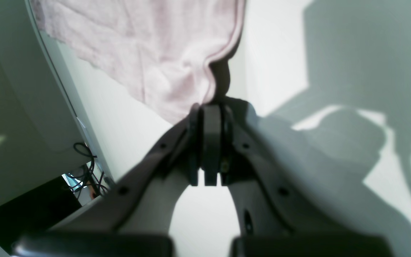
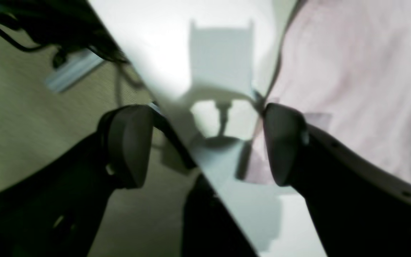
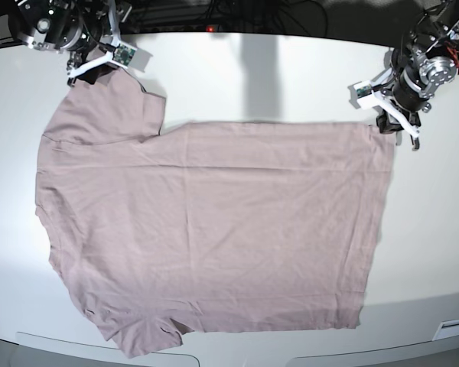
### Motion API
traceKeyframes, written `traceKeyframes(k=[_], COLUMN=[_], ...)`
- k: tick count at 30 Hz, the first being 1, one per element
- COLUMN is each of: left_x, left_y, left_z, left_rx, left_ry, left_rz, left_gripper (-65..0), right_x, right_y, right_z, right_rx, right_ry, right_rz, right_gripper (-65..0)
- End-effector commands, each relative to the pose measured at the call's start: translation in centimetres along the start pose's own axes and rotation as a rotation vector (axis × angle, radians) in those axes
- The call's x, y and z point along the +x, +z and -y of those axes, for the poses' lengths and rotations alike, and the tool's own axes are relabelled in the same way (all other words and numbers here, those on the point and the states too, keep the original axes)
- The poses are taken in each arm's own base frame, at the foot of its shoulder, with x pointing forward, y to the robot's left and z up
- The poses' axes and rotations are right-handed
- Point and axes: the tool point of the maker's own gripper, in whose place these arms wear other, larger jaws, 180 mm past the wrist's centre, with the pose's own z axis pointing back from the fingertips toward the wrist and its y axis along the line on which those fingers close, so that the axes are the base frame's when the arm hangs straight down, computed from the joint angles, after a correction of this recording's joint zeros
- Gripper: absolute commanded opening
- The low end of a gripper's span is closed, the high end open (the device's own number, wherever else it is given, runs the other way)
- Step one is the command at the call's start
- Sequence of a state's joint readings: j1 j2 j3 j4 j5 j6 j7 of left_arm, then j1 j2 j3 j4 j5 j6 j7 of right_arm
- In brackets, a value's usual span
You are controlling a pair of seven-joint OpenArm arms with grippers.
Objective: Fold the T-shirt properly
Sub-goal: 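Reposition the right gripper and pinch the shirt's shoulder edge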
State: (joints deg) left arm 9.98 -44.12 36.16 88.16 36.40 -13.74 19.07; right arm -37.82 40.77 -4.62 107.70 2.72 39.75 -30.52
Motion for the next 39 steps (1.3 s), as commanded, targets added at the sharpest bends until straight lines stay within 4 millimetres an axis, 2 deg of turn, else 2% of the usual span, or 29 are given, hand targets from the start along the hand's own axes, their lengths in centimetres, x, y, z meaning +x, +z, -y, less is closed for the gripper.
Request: traceKeyframes(k=[1,7,12,14,17,19,24,29,34,39], left_x=[0.1,0.1,0.1,0.1,-0.1,-0.1,-0.1,-0.1,-0.1,-0.1], left_y=[0.2,0.2,0.2,0.2,0.2,0.2,0.2,0.2,0.2,0.2], left_z=[1.2,1.2,1.2,1.3,1.5,1.5,1.3,1.4,1.3,1.3], left_rx=[-0.054,-0.054,-0.054,-0.059,-0.067,-0.066,-0.064,-0.065,-0.064,-0.064], left_ry=[-0.004,-0.004,-0.003,0.004,0.027,0.027,0.026,0.026,0.026,0.026], left_rz=[0.014,0.014,0.014,0.01,0.0,0.001,0.001,0.001,0.001,0.001], left_gripper=[-65.0,-65.0,-65.0,-65.0,-65.0,-65.0,-65.0,-65.0,-65.0,-65.0], right_x=[0.6,1.6,4.8,5.2,4.1,2.6,-1.1,-2.1,-4.3,-4.5], right_y=[0.4,0.5,1.0,1.1,0.8,0.8,1.1,1.3,2.1,2.6], right_z=[0.0,0.0,0.9,1.6,3.2,4.5,6.1,5.9,6.5,8.0], right_rx=[0.01,0.021,0.032,0.023,-0.039,-0.108,-0.2,-0.184,-0.201,-0.273], right_ry=[-0.002,-0.028,-0.09,-0.095,-0.062,-0.035,0.063,0.106,0.107,0.128], right_rz=[0.029,0.083,0.233,0.239,0.154,0.067,-0.144,-0.202,-0.327,-0.343], right_gripper=[-17.1,-17.1,-17.1,-17.1,-17.1,-17.1,-17.1,-17.1,-17.1,-17.1])
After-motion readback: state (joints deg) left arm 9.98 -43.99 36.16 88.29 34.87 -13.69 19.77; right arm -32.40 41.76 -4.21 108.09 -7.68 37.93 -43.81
